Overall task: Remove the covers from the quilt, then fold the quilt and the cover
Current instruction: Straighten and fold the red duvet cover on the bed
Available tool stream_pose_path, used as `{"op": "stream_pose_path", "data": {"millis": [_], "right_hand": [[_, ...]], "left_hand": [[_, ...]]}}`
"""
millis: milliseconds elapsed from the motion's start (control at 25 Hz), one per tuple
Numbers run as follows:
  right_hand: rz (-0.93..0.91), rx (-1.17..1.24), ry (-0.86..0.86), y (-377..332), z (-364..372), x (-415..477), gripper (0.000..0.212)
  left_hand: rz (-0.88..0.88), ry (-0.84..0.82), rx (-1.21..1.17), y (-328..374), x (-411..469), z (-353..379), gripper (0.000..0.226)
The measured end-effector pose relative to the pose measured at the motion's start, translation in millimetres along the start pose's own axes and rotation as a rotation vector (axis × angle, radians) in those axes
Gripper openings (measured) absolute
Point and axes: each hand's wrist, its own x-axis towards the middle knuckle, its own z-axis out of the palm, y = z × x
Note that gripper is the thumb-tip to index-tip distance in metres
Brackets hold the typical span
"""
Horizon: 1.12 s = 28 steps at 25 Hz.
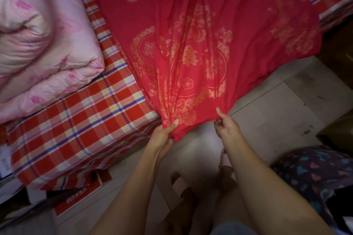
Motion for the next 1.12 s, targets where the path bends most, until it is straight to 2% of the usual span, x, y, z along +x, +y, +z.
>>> {"op": "stream_pose_path", "data": {"millis": [40,120,200,280,360,480,520,600,680,720,760,800,840,880,920,1000,1080,1120], "right_hand": [[0.017,-0.039,0.002,6.5,-0.5,4.1,0.013],[0.074,0.018,-0.122,8.1,11.6,2.8,0.013],[0.086,0.157,-0.266,-4.3,24.2,-0.6,0.03],[0.042,0.257,-0.317,-28.5,31.1,-4.4,0.036],[0.014,0.25,-0.302,-47.8,29.7,-4.0,0.029],[-0.069,0.057,-0.213,-57.8,25.7,-1.5,0.027],[-0.13,-0.005,-0.166,-60.3,24.7,1.6,0.03],[-0.214,-0.052,-0.105,-54.9,25.8,-0.5,0.03],[-0.21,-0.05,-0.076,-49.2,26.1,1.7,0.028],[-0.171,-0.058,-0.067,-54.4,24.3,7.7,0.029],[-0.118,-0.064,-0.059,-55.3,21.5,11.1,0.03],[-0.05,-0.073,-0.063,-57.0,19.9,16.1,0.029],[0.037,-0.087,-0.093,-59.5,18.9,21.3,0.028],[0.133,-0.114,-0.146,-59.3,19.8,21.9,0.032],[0.229,-0.156,-0.206,-55.3,21.2,19.9,0.04],[0.34,-0.17,-0.319,-47.7,26.9,4.8,0.054],[0.344,-0.092,-0.395,-47.4,33.9,-8.8,0.07],[0.319,-0.044,-0.411,-52.4,37.1,-14.1,0.076]], "left_hand": [[-0.007,-0.015,-0.029,2.1,-2.2,-1.2,0.018],[-0.009,-0.026,-0.07,9.4,-6.3,-3.9,0.019],[0.002,-0.016,-0.062,17.5,-8.0,-11.8,0.021],[0.008,0.036,-0.068,19.8,-7.9,-20.9,0.024],[0.023,0.107,-0.13,17.1,-3.9,-24.0,0.027],[0.046,0.273,-0.295,0.8,3.4,-18.8,0.039],[0.056,0.315,-0.271,-10.4,5.4,-14.7,0.041],[0.085,0.405,-0.002,-31.7,-3.7,-9.1,0.038],[0.136,0.353,0.107,-47.4,-14.3,2.6,0.036],[0.147,0.352,0.087,-47.4,-14.1,13.1,0.039],[0.18,0.349,0.04,-42.7,-14.8,18.3,0.04],[0.156,0.337,-0.195,-31.7,-9.5,23.6,0.04],[0.067,0.293,-0.577,-21.7,-4.4,24.9,0.049],[-0.032,0.215,-0.879,-15.5,-0.5,24.3,0.069],[-0.037,0.166,-1.029,-11.6,-0.3,21.5,0.09],[-0.02,0.145,-1.084,1.3,-9.1,23.5,0.108],[-0.016,0.147,-1.133,11.2,-18.3,27.7,0.109],[-0.032,0.152,-1.137,17.4,-26.1,33.7,0.103]]}}
